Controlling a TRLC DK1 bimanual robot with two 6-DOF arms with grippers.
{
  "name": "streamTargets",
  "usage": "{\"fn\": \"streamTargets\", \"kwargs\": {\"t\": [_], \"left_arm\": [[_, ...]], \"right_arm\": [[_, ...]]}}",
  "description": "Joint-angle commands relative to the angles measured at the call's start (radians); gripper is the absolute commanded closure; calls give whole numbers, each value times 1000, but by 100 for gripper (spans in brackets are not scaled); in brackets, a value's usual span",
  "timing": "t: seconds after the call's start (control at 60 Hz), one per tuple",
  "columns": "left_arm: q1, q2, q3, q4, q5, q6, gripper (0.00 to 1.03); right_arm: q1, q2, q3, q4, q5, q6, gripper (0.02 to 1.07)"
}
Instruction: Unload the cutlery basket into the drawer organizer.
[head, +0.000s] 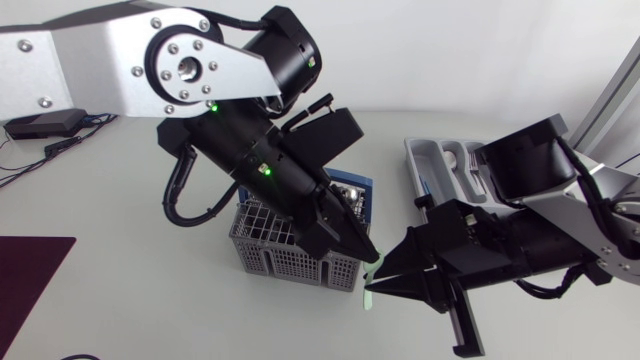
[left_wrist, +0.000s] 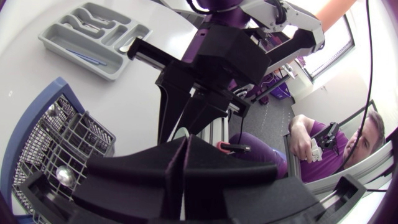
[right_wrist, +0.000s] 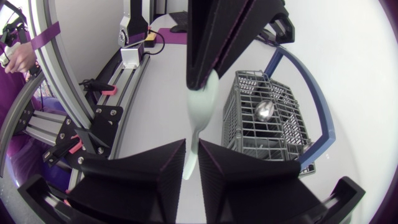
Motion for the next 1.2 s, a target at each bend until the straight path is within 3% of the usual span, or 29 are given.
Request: {"fn": "streamTargets", "kwargs": {"t": [0.0,0.083,0.133,0.183,0.317,0.4,0.683,0.917,1.183], "left_arm": [[26,21,34,0,5,35,93],[33,21,34,0,10,37,92],[40,21,31,0,11,35,85],[50,21,31,0,13,35,66],[81,10,37,3,19,26,30],[107,-3,37,14,25,14,21],[233,-38,5,75,11,-93,20],[216,-49,-69,103,-148,-127,20],[184,-36,-101,113,-256,-175,20]], "right_arm": [[6,20,31,-31,-22,-27,100],[5,26,43,-44,-24,-26,102],[3,23,43,-47,-24,-24,102],[0,22,45,-55,-24,-24,102],[-6,17,40,-75,-17,-27,102],[-20,3,28,-83,-2,-30,102],[-152,-43,-26,-130,64,-136,102],[-373,-47,-55,-155,187,-340,102],[-696,54,-33,-152,216,-609,102]]}}
